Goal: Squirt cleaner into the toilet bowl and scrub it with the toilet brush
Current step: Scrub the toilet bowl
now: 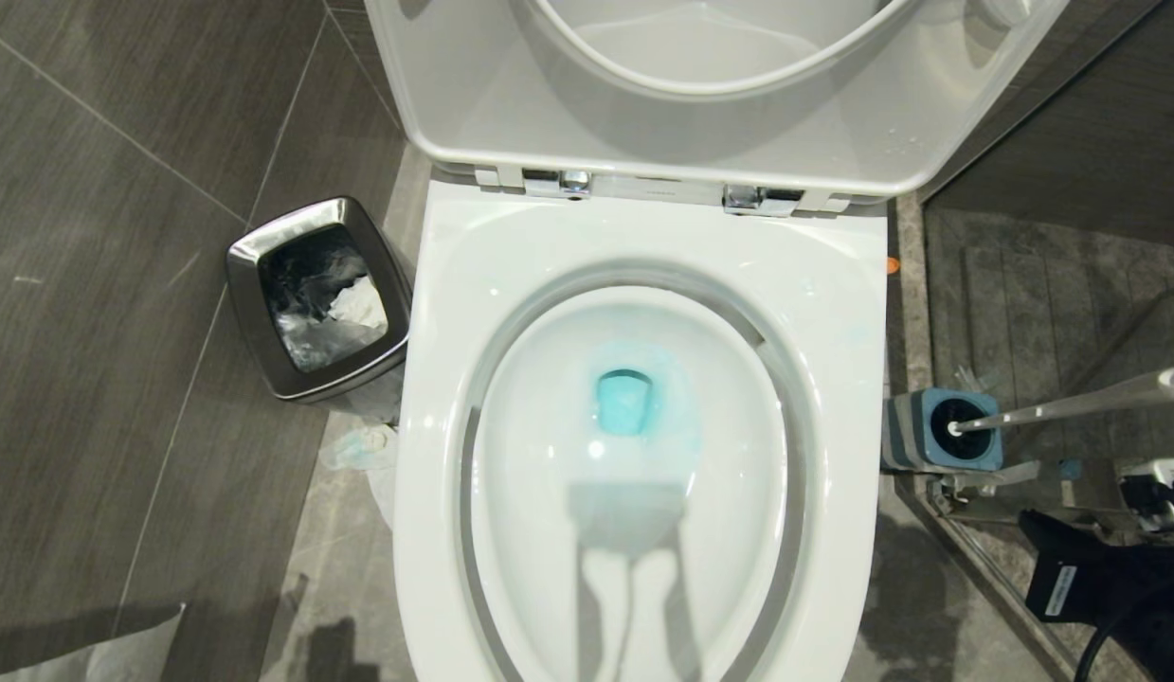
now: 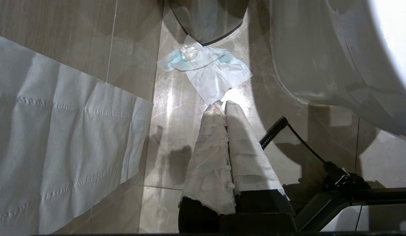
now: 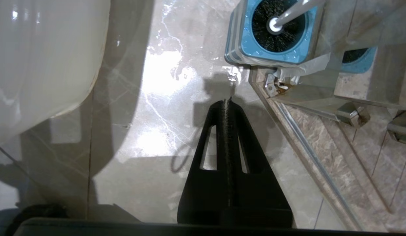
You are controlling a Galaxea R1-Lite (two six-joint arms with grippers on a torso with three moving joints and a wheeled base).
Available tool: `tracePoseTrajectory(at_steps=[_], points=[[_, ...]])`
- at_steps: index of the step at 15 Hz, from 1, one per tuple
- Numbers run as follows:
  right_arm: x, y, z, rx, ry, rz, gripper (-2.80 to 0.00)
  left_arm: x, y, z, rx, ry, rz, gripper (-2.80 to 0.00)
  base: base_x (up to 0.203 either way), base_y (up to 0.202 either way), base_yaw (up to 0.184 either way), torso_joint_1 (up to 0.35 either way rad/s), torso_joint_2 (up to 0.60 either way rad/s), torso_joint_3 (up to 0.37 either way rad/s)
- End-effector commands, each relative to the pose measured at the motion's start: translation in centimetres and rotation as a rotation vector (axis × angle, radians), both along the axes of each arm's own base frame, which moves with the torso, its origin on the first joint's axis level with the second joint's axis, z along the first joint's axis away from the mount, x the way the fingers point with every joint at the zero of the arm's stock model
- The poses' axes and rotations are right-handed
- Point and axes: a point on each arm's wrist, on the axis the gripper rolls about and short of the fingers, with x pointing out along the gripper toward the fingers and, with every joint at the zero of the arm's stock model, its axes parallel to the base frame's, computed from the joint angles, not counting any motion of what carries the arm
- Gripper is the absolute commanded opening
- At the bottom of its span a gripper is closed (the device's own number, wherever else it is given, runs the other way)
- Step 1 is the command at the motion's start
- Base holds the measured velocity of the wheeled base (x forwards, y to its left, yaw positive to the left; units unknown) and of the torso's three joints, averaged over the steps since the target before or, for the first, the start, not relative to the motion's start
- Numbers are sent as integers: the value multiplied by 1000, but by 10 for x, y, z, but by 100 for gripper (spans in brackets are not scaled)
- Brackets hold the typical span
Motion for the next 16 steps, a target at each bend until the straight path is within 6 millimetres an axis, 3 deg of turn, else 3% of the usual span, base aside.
tracePoseTrajectory(at_steps=[1,6,12,16], points=[[2,0,1,4,-20,-2,0,0,0,0,0,1,0,-280,0,0,0,0,0,0],[5,-2,2,-37,-35,-14,0,0,0,0,0,1,0,-280,0,0,0,0,0,0],[7,-11,0,-103,-20,-193,0,0,0,0,0,1,0,-280,0,0,0,0,0,0],[26,-15,-4,-102,-19,-227,0,0,0,0,0,1,0,-280,0,0,0,0,0,0]])
